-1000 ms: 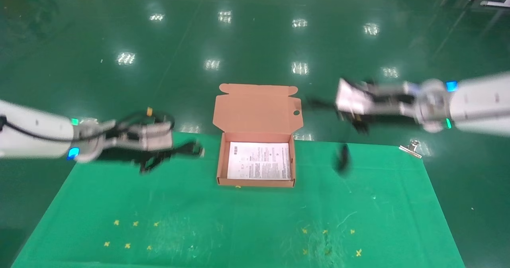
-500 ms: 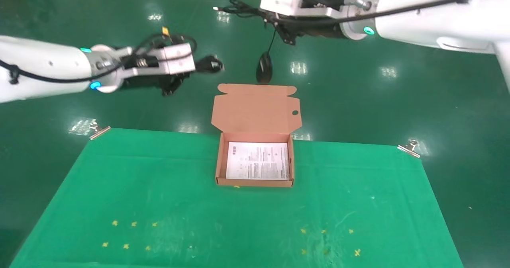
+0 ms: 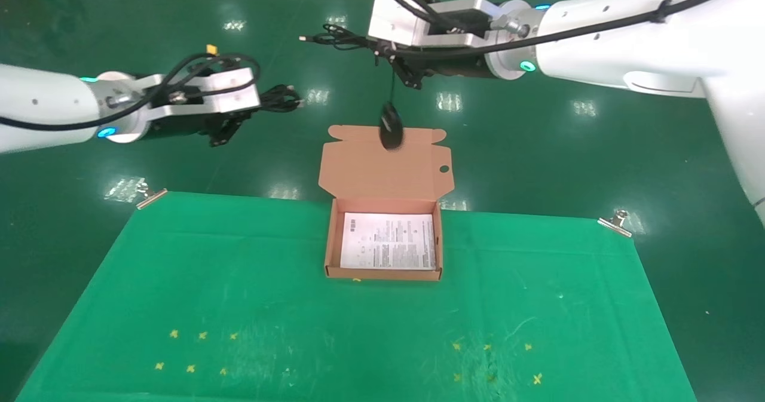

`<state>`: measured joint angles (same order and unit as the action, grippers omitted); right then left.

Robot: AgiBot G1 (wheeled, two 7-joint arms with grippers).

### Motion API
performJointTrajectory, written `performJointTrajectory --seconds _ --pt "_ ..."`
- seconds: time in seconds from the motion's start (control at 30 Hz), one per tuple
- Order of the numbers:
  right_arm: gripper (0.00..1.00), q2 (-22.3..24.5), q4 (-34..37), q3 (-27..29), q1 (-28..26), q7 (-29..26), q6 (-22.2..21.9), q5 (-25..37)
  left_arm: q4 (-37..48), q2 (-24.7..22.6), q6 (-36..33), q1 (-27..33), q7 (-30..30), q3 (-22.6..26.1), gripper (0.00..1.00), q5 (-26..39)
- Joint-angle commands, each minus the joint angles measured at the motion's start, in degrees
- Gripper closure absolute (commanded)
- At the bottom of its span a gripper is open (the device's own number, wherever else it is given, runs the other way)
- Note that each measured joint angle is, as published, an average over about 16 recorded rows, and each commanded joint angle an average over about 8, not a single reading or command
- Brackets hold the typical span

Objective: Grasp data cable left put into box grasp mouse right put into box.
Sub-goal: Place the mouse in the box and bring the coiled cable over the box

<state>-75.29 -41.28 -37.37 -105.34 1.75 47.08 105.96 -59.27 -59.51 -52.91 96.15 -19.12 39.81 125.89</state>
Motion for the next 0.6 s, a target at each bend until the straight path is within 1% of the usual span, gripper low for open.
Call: performJointTrajectory --seconds 0.03,0.3,0.6 --pt "1.0 -0.3 0.2 -0.1 0.4 -0.1 -0.1 0.0 0.0 0.6 -0.5 0.0 -0.8 0.2 1.0 1.1" --pt "1.0 -2.2 5.0 -1.3 1.3 4.1 -2.0 -3.0 0.2 1.6 -1.1 0.5 -3.8 0.0 1.0 4.0" --pt "1.0 -2.5 8.1 -5.4 4.4 7.5 -1.2 -9.1 -0.7 1.7 -1.3 0.2 -4.9 0.1 1.0 4.7"
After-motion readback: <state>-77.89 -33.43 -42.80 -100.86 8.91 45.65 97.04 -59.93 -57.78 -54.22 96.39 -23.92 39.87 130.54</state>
